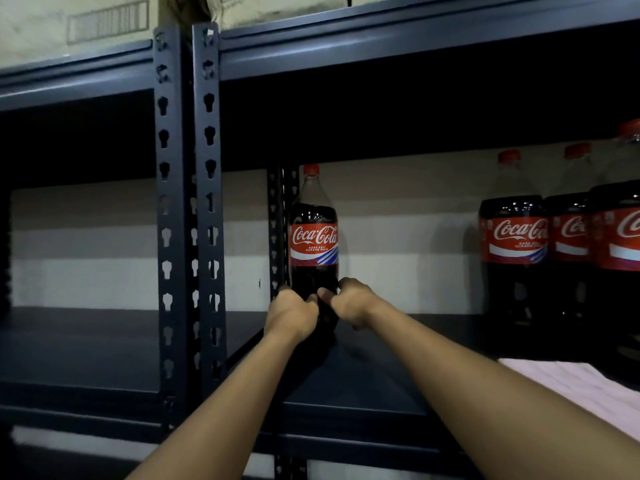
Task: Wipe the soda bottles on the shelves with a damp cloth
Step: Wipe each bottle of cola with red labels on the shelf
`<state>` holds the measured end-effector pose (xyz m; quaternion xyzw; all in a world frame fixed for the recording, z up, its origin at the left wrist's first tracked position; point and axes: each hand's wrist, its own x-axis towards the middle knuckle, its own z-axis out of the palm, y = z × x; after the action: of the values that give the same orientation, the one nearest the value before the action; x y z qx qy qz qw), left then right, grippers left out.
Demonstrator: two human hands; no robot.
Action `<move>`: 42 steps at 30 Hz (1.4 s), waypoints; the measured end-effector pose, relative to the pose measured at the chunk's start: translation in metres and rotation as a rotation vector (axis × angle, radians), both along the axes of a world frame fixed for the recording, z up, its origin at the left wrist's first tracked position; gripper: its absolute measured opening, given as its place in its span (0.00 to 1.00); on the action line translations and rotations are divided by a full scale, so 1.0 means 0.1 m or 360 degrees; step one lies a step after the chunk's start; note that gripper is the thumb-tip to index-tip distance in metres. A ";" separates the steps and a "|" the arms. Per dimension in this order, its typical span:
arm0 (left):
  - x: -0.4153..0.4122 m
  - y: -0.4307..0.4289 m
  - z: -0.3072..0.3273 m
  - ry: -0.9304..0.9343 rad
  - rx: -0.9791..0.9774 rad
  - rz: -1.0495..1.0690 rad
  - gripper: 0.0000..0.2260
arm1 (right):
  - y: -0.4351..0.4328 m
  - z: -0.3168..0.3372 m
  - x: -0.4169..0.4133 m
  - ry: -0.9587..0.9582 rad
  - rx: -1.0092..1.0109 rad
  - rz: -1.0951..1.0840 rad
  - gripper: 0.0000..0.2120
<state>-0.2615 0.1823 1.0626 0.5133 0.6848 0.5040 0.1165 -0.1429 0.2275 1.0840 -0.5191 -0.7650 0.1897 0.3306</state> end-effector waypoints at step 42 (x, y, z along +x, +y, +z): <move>2.37 0.65 0.25 -0.0018 -0.0171 -0.1048 0.46 | -0.69 0.17 2.38 0.0371 0.0034 -0.0850 0.26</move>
<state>-0.0247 0.2473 1.0881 0.6973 0.5072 0.4052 0.3037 0.0949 0.1589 1.1009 -0.6734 -0.5600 0.1464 0.4599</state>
